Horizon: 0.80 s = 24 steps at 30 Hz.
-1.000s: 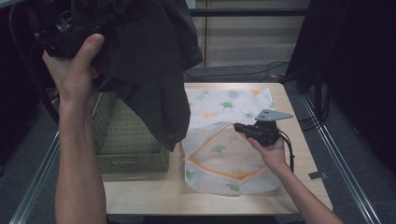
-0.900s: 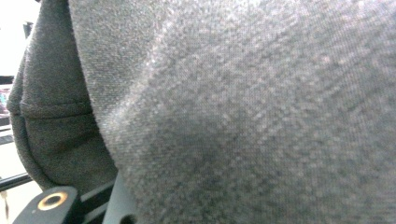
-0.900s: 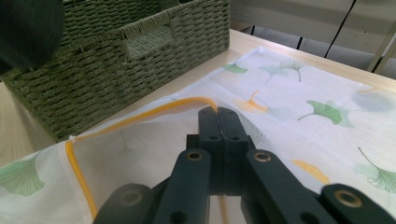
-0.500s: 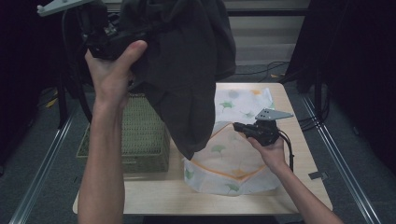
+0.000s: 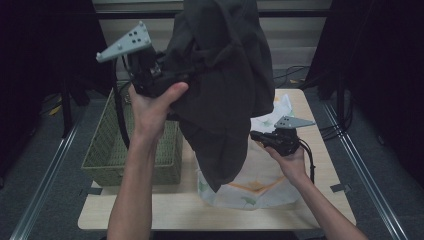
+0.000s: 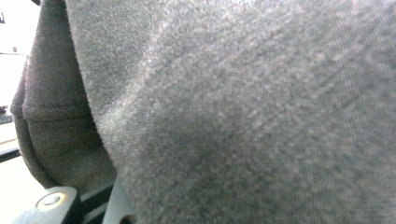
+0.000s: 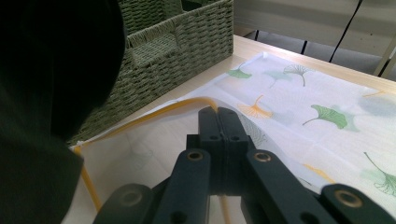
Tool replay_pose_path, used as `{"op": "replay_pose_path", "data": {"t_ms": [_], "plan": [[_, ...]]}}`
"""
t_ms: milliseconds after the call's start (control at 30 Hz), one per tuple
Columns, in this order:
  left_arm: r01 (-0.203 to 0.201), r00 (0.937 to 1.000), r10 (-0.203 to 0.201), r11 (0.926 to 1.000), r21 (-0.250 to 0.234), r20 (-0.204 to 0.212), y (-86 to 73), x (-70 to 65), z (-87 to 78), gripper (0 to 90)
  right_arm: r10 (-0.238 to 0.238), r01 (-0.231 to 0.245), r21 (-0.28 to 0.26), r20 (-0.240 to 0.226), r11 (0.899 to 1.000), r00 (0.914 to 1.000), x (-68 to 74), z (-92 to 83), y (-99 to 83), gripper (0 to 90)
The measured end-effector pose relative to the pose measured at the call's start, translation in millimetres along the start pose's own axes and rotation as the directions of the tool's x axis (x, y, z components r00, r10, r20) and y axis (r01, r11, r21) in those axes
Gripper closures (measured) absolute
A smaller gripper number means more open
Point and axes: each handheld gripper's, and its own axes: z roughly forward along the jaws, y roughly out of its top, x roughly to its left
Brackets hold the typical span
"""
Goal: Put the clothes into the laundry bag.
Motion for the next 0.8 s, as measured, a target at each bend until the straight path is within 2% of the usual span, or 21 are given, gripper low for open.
{"op": "replay_pose_path", "data": {"t_ms": [133,267,367,400,433,467,533,633,667,700,767,800], "plan": [[-0.004,1.0,0.004,0.9998,0.021,0.0,-23.5,-3.0,4.0,56.9,0.009,-0.009,0.0,-0.003,1.0,1.0,-1.1,0.3,-0.4,90.0],[0.004,1.0,-0.004,0.999,0.044,0.004,-35.8,-1.7,6.4,56.8,0.009,-0.009,0.0,-0.003,1.0,1.0,-0.7,0.1,0.0,90.0],[0.017,0.9998,-0.017,0.9981,0.06,-0.004,-54.9,-2.6,6.8,56.8,0.011,-0.011,0.002,-0.007,1.0,0.9999,-1.2,-0.2,0.1,90.0],[0.017,0.9998,-0.017,0.9981,0.06,-0.004,-54.9,-2.6,6.8,56.7,0.011,-0.011,0.002,-0.007,1.0,0.9999,-1.2,-0.2,0.1,90.0],[0.023,0.9997,-0.022,0.9978,0.062,-0.009,-65.7,-3.9,5.9,56.7,0.018,-0.018,0.007,-0.008,1.0,0.9998,-1.6,-0.1,-0.4,90.0],[0.024,0.9997,-0.024,0.9977,0.063,-0.003,-70.0,-3.9,5.4,56.7,0.019,-0.019,0.008,-0.01,1.0,0.9998,-1.7,-0.1,-0.6,90.0],[0.038,0.9993,-0.038,0.997,0.067,-0.003,-76.5,-4.6,5.7,56.7,0.02,-0.02,0.008,-0.01,1.0,0.9997,-1.9,-0.2,-0.5,90.0],[0.034,0.9994,-0.033,0.9961,0.082,-0.003,-82.8,-5.2,4.1,56.7,0.021,-0.021,0.012,-0.009,1.0,0.9997,-2.0,0.3,-0.8,90.0],[0.035,0.9994,-0.035,0.9969,0.07,0.0,-85.9,-5.6,3.8,56.7,0.022,-0.022,0.013,-0.009,1.0,0.9997,-2.0,0.4,-1.0,90.0],[0.023,0.9997,-0.023,0.9965,0.08,-0.003,-89.8,-7.0,1.5,56.6,0.024,-0.024,0.018,-0.01,1.0,0.9997,-2.2,0.7,-1.3,90.0],[0.031,0.9995,-0.03,0.997,0.071,-0.013,-92.8,-9.2,0.9,56.6,0.027,-0.027,0.018,-0.01,0.999,0.9996,-3.1,1.0,-1.6,90.0],[0.026,0.9996,-0.025,0.9959,0.086,-0.012,-98.8,-11.0,-2.6,56.6,0.03,-0.03,0.02,-0.01,0.999,0.9995,-3.6,1.0,-1.9,90.0]]}}
